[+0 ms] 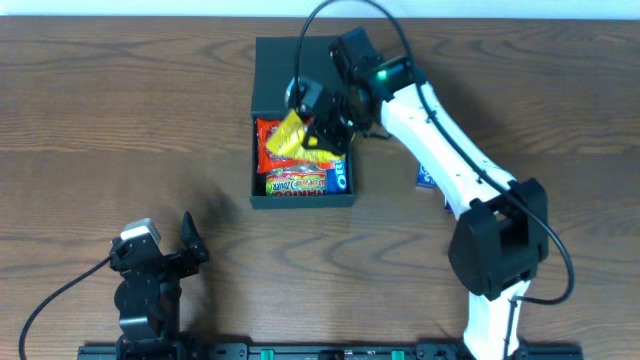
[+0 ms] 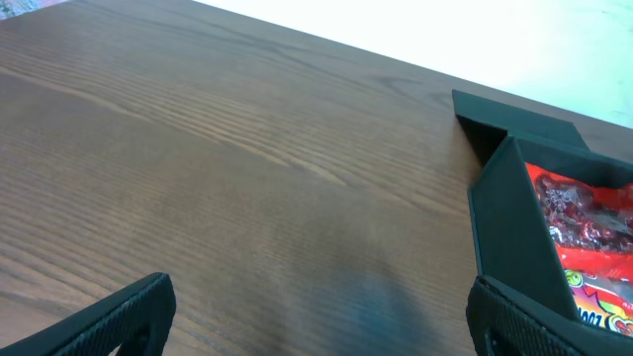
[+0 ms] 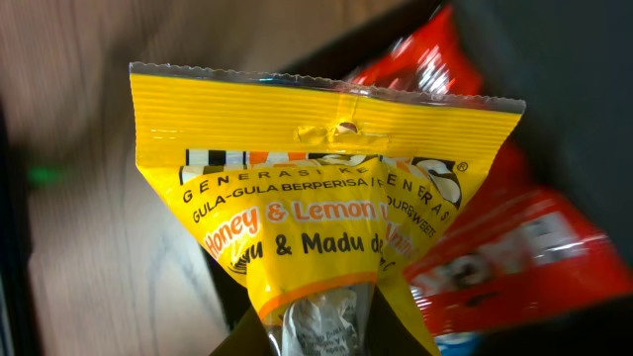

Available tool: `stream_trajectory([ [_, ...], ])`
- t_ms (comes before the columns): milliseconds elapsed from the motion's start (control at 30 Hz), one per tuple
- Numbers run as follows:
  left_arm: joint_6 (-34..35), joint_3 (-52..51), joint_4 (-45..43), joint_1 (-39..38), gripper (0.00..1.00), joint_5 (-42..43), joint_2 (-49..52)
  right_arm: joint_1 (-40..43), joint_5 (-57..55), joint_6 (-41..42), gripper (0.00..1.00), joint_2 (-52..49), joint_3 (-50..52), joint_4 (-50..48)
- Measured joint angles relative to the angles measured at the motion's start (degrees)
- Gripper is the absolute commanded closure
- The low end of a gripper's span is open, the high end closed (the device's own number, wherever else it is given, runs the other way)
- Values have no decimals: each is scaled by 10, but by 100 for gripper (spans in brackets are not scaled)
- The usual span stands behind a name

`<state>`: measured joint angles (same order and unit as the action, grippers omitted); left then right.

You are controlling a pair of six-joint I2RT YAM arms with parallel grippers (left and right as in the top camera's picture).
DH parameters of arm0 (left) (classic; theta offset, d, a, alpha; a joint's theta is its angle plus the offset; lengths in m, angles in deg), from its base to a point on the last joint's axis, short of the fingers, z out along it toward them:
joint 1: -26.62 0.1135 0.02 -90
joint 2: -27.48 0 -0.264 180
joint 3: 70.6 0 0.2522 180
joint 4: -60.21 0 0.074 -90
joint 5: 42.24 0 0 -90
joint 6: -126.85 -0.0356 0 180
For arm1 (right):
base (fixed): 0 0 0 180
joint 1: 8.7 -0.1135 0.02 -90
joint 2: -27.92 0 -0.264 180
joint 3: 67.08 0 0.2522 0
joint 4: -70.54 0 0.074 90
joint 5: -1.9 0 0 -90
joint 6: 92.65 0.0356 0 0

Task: Pack container
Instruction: 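Carry the yellow Hacks bag into the box and release it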

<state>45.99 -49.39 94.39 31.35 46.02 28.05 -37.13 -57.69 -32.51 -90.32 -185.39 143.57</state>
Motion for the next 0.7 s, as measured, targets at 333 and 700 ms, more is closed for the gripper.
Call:
stream_trajectory([
  [333, 0, 0, 0, 0, 5, 0, 0, -42, 0, -16, 41, -2, 35, -54],
  [700, 0, 0, 0, 0, 5, 0, 0, -45, 3, 2, 99, -2, 24, -59],
])
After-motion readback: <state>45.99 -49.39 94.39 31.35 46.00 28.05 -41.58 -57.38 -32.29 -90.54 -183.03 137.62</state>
